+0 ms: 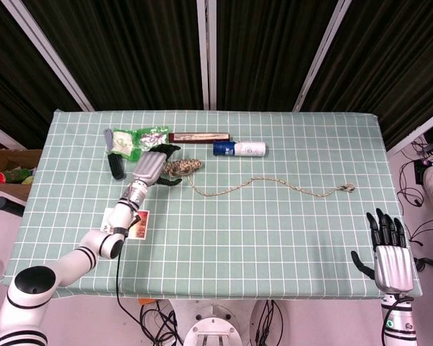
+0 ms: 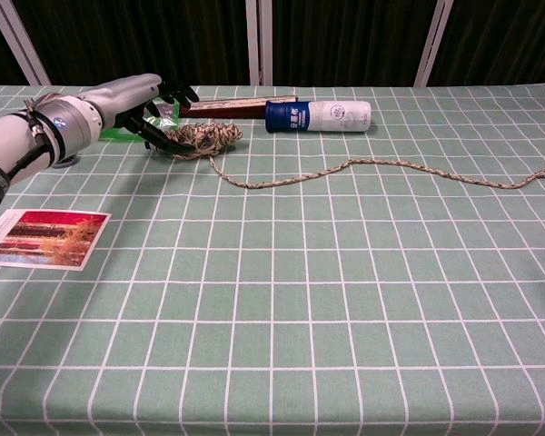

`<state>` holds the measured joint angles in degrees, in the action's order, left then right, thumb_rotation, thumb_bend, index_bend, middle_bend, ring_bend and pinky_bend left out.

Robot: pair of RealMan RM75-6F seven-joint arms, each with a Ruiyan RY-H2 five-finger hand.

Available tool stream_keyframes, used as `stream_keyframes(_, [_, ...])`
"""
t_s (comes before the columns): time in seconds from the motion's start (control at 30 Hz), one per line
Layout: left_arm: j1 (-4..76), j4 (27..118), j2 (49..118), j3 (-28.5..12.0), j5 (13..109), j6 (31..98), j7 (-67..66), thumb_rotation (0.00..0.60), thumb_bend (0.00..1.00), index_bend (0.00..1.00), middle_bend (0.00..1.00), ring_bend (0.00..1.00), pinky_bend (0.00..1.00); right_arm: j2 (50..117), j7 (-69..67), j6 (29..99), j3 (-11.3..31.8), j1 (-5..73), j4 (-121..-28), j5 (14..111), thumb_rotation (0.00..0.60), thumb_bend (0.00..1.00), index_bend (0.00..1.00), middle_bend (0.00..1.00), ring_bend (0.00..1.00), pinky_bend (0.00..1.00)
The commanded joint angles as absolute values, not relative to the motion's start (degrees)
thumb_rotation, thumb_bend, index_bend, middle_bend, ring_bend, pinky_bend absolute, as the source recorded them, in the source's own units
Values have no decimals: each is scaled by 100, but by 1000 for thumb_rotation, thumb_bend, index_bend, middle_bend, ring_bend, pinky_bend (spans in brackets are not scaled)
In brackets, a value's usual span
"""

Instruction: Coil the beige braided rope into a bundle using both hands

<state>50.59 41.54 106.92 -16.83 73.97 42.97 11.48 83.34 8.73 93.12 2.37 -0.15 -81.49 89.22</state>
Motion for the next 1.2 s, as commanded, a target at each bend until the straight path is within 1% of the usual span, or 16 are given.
stream_keyframes(0.03, [5092, 4064, 10760, -1656, 7342, 4225, 1208, 440, 170, 187, 178, 131, 236, 8315, 889, 9332, 237, -12, -8163, 8960, 600, 206, 0, 0, 0, 0])
stream_keyframes(0.33, [5144, 4043, 10830, -1622, 7302, 4264, 1325, 446, 166, 193, 209, 151, 238, 8357, 661, 9335, 248, -65, -7967, 8904, 600, 206, 0, 0, 0, 0])
stream_keyframes(0.47, [5225, 3941, 10889, -1658, 7219, 4207, 1266, 447, 188, 241, 245, 175, 241, 8378, 571, 9334, 277, -67, -7884, 8883, 600, 207, 0, 0, 0, 0])
stream_keyframes(0.53, [5271, 3843, 10940, -1672, 7163, 4139, 1197, 471, 218, 274, 271, 187, 242, 8385, 556, 9340, 283, -67, -7863, 8887, 600, 207, 0, 0, 0, 0])
stream_keyframes(0.57, [5299, 3791, 10976, -1699, 7117, 4106, 1187, 493, 232, 288, 283, 194, 247, 8389, 550, 9337, 288, -66, -7849, 8883, 600, 208, 0, 0, 0, 0])
stream_keyframes(0.67, [5362, 3627, 11067, -1735, 7043, 4055, 1151, 589, 262, 317, 306, 211, 263, 8396, 531, 9321, 302, -69, -7823, 8856, 600, 210, 0, 0, 0, 0])
stream_keyframes(0.73, [5392, 3513, 11123, -1737, 7007, 4018, 1088, 599, 275, 333, 314, 218, 268, 8397, 523, 9318, 307, -73, -7814, 8846, 600, 211, 0, 0, 0, 0])
stream_keyframes(0.87, [5419, 3407, 11206, -1797, 6892, 3948, 1118, 600, 296, 365, 344, 242, 279, 8402, 486, 9320, 318, -82, -7792, 8831, 600, 214, 0, 0, 0, 0])
stream_keyframes(1.0, [5418, 3354, 11245, -1824, 6892, 4087, 1170, 600, 308, 432, 409, 290, 317, 8418, 457, 9304, 324, -81, -7752, 8820, 600, 223, 0, 0, 0, 0])
stream_keyframes(1.1, [5408, 3337, 11281, -1865, 6864, 4201, 1193, 600, 320, 511, 487, 355, 369, 8420, 445, 9287, 332, -74, -7737, 8815, 600, 227, 0, 0, 0, 0])
stream_keyframes(1.17, [5391, 3392, 11275, -1896, 6858, 4290, 1266, 600, 345, 572, 549, 409, 427, 8418, 440, 9289, 341, -68, -7739, 8818, 600, 228, 0, 0, 0, 0])
stream_keyframes(1.2, [5376, 3431, 11262, -1894, 6881, 4348, 1312, 600, 353, 587, 564, 423, 443, 8414, 445, 9287, 347, -62, -7742, 8821, 600, 228, 0, 0, 0, 0])
